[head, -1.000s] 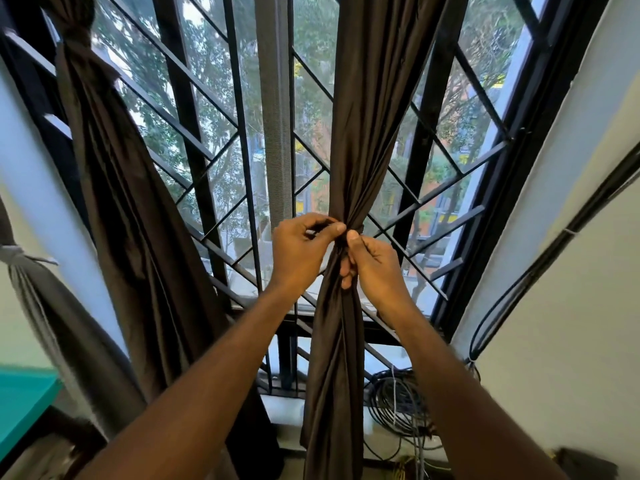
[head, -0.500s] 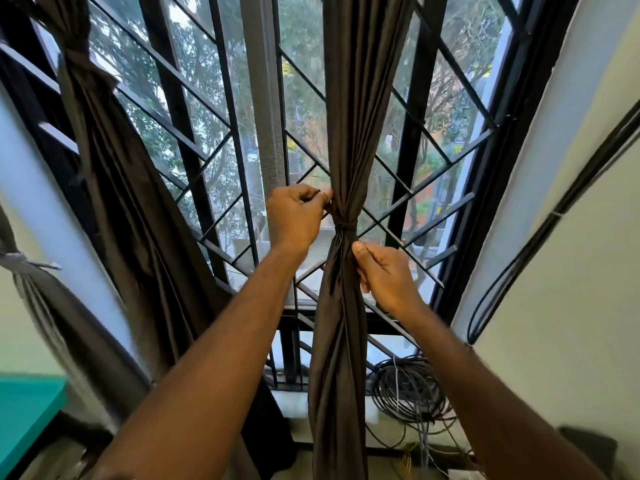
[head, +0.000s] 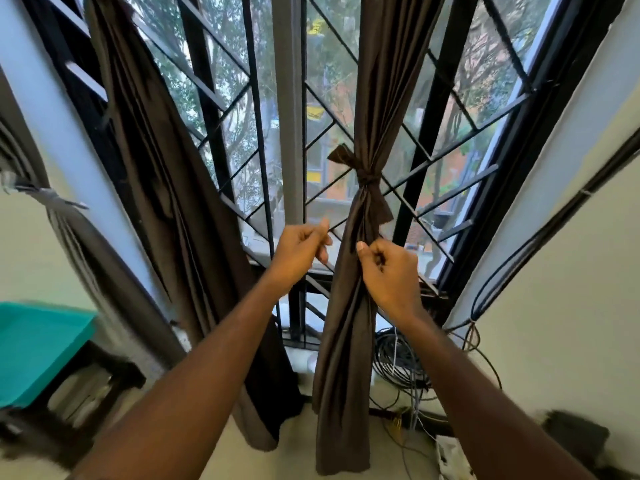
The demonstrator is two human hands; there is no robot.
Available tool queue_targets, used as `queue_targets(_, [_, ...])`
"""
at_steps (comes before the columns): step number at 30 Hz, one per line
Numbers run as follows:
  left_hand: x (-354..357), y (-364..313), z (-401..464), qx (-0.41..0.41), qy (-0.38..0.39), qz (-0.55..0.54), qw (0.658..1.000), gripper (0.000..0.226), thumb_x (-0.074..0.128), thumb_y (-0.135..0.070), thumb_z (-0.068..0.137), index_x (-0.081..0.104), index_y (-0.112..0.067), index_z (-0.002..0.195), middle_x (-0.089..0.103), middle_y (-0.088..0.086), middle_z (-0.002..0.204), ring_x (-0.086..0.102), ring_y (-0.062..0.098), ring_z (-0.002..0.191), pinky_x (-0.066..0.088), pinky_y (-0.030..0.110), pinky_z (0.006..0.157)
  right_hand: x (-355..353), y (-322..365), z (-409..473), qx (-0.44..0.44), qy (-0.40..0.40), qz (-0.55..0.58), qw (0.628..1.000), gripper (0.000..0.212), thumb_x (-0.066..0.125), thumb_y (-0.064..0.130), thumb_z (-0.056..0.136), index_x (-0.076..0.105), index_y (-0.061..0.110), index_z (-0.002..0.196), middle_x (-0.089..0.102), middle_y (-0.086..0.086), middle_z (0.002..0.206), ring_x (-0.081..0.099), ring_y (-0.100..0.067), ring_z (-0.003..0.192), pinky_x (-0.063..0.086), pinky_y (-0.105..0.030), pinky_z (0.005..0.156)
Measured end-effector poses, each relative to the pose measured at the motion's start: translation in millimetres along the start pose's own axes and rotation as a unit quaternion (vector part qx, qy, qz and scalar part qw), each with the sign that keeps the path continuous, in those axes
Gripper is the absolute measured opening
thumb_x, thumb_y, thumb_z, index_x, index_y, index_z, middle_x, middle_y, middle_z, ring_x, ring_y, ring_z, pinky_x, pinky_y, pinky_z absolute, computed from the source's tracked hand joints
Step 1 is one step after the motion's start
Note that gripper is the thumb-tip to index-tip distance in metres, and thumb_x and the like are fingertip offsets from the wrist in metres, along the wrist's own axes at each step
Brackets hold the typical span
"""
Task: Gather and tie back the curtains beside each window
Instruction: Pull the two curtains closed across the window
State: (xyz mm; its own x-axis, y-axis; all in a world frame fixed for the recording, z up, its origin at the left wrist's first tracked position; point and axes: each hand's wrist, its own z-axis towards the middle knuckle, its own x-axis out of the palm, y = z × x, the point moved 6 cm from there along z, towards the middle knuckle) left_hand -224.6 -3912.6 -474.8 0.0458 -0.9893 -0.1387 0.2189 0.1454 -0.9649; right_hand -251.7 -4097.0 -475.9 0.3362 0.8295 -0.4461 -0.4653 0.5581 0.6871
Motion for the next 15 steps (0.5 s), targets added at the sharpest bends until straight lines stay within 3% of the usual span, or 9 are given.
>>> queue_targets(4, [-18,45,-26,-0.053,-0.023,0.031,0.998,0.047,0.053,-0.025,0.105,0.066,0.012,0.081,0.059,0.015,0.058,0.054,0.009,0.045,0.039,0.012,0.047,30,-1,-25,0.004,0.049,0.003,0.999,0.052,0.064,0.027,0.101,0.032,0.023,0.060,0.033,0.004,0.051,0.036,-0.013,0.048,0.028,-0.022,0.051])
queue_targets(10, [-56,117,-46,-0.110,-0.002,0.111,0.988,0.038,0.060,-0.025,0.101,0.068,-0.004,0.070,0.065,0.011,0.055,0.056,0.013,0.049,0.045,0.023,0.056,88,-21,-63,0.048,0.073,0.007,0.996,0.052,0.064,0.026,0.100,0.035,0.015,0.059,0.035,-0.001,0.048,0.034,-0.011,0.045,0.032,-0.035,0.050])
queue_targets(15, [-81,162,-45,-0.141,0.043,0.139,0.979,0.039,0.061,-0.020,0.100,0.066,0.000,0.067,0.063,0.009,0.053,0.057,0.010,0.048,0.046,0.024,0.059,137,-37,-89,0.120,0.066,-0.047,0.990,0.048,0.066,0.021,0.098,0.042,0.009,0.058,0.039,-0.002,0.049,0.043,-0.017,0.046,0.031,-0.036,0.052])
